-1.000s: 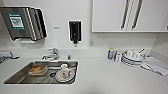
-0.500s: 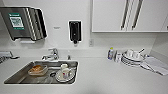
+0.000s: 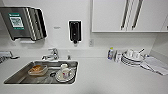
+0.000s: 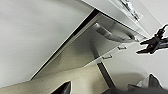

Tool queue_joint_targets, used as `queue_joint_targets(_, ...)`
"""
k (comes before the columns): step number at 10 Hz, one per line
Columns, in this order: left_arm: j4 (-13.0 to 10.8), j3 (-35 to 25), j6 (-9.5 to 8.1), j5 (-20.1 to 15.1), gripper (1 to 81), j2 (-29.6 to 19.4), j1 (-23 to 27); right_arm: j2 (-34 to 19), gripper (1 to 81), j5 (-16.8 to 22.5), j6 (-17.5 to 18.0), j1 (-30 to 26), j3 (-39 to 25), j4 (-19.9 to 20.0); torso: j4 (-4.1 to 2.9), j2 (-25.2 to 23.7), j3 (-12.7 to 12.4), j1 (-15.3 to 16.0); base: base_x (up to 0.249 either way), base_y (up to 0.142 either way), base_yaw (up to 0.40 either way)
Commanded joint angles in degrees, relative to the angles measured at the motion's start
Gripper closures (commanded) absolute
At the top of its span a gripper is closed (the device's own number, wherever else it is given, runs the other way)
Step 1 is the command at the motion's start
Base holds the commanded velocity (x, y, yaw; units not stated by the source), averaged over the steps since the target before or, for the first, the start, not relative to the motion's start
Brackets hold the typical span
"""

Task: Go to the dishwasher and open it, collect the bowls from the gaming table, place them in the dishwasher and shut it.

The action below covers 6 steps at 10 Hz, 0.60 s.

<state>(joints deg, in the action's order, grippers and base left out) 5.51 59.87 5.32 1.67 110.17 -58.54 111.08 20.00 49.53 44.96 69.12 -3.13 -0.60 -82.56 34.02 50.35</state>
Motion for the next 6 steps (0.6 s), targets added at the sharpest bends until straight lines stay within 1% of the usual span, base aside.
queue_joint_targets(1, -0.7, -0.6, 0.22, -1.6, 1.0, -2.4, 4.9, 1.5, 1.0, 6.2, 3.8, -9.1, 3.9, 4.2, 0.00, 0.0, 0.0, 0.0, 0.000, 0.000, 0.000)
queue_joint_targets(3, -0.6, -0.3, 0.22, -1.5, 1.0, -2.2, 4.9, 3.7, 1.0, 6.8, 4.9, -10.0, 6.1, 5.9, 0.00, 0.0, 0.0, 0.0, 0.000, 0.000, 0.000)
queue_joint_targets(6, -0.7, -0.2, 0.22, -1.4, 1.0, -2.1, 4.9, 4.6, 1.0, 6.7, 8.4, -9.3, 8.2, 5.9, 0.00, 0.0, 0.0, 0.0, 0.000, 0.000, 0.000)
